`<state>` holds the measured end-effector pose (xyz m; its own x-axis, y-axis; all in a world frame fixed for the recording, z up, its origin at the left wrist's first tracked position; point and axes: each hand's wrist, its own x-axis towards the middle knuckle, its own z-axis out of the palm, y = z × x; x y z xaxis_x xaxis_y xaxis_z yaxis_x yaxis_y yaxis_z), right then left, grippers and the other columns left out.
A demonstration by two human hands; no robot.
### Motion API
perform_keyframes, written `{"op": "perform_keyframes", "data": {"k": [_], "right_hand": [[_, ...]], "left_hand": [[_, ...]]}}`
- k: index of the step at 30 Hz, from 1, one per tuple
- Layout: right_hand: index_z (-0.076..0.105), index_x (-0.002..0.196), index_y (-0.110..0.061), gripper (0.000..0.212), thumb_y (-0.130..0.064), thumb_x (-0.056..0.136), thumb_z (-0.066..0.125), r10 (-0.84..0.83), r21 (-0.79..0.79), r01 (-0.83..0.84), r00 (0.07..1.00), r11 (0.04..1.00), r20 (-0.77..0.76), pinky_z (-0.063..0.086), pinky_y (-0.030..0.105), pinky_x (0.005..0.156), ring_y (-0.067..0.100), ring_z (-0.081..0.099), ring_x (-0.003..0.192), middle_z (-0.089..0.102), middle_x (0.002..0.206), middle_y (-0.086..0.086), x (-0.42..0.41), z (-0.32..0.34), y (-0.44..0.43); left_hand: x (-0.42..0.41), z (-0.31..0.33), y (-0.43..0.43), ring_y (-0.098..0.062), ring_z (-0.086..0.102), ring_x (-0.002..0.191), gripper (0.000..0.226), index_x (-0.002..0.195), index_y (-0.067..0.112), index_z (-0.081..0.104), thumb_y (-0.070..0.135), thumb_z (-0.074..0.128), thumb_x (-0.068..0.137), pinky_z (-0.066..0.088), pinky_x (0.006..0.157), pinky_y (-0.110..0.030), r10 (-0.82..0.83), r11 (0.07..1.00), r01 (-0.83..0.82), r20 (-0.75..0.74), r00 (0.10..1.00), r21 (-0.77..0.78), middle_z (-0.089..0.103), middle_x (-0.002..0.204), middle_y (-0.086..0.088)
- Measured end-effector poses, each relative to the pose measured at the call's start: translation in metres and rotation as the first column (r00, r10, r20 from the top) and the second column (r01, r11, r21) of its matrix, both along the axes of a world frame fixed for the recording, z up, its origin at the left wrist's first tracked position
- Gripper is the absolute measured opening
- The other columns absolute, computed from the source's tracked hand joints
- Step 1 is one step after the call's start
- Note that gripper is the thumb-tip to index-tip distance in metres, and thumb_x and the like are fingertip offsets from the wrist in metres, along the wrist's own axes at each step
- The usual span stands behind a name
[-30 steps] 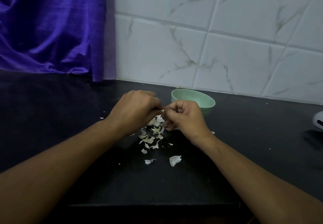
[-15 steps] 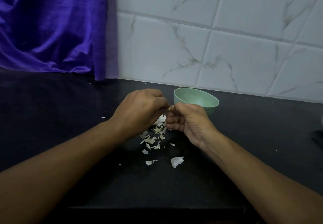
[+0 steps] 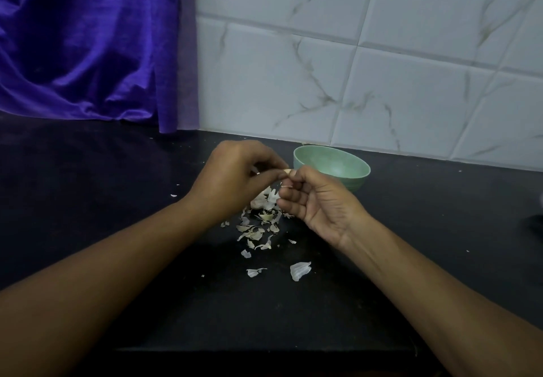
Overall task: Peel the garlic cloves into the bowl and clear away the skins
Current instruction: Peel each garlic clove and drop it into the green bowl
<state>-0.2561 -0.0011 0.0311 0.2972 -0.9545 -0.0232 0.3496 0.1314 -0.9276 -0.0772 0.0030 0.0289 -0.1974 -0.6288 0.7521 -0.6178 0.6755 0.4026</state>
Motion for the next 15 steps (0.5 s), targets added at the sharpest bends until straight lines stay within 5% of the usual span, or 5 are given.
{"op": "perform_keyframes", "data": {"k": [3, 8, 11, 15], "right_hand": [[0.066, 0.096, 0.005, 0.010, -0.001, 0.096, 0.058, -0.026, -0.104, 0.020, 0.998, 0.994, -0.054, 0.061, 0.027, 0.053, 0.014, 0.068, 0.056, 0.065, 0.067, 0.006, 0.0021, 0.0004, 0.0004], [0.066, 0.099, 0.006, 0.010, 0.000, 0.095, 0.059, -0.057, -0.175, 0.040, 0.994, 0.984, -0.093, 0.059, 0.027, 0.051, 0.016, 0.067, 0.056, 0.063, 0.067, 0.005, 0.0010, 0.0006, -0.0011], [0.066, 0.087, -0.003, 0.009, -0.003, 0.095, 0.063, -0.056, -0.218, 0.018, 0.985, 0.976, -0.166, 0.055, 0.024, 0.048, 0.015, 0.065, 0.055, 0.062, 0.067, 0.005, 0.0035, -0.0015, 0.0002], [0.068, 0.089, -0.004, 0.004, -0.004, 0.093, 0.069, -0.046, -0.274, -0.024, 0.968, 0.961, -0.246, 0.054, 0.024, 0.047, 0.016, 0.066, 0.057, 0.068, 0.073, 0.008, 0.0039, -0.0052, 0.0011]], "left_hand": [[0.0017, 0.0002, -0.0010, -0.004, 0.072, 0.079, 0.013, 0.101, 0.026, 0.081, 0.026, 0.082, 0.089, 0.058, 0.074, -0.030, -0.052, 0.985, 0.074, -0.139, 0.989, 0.158, 0.076, 0.083, 0.009], [0.0024, 0.0046, 0.0008, -0.002, 0.072, 0.089, 0.017, 0.108, 0.027, 0.081, 0.025, 0.080, 0.091, 0.058, 0.080, -0.026, -0.059, 0.990, 0.066, -0.059, 0.997, 0.125, 0.078, 0.091, 0.012], [-0.0013, 0.0046, -0.0005, -0.006, 0.073, 0.094, 0.010, 0.100, 0.022, 0.082, 0.020, 0.081, 0.090, 0.060, 0.088, -0.036, -0.092, 0.969, 0.148, -0.265, 0.960, 0.200, 0.079, 0.094, 0.007], [-0.0016, 0.0075, -0.0012, -0.015, 0.068, 0.091, 0.009, 0.099, 0.015, 0.079, 0.010, 0.077, 0.091, 0.057, 0.090, -0.044, -0.112, 0.889, 0.345, -0.587, 0.802, 0.301, 0.077, 0.103, -0.013]]}}
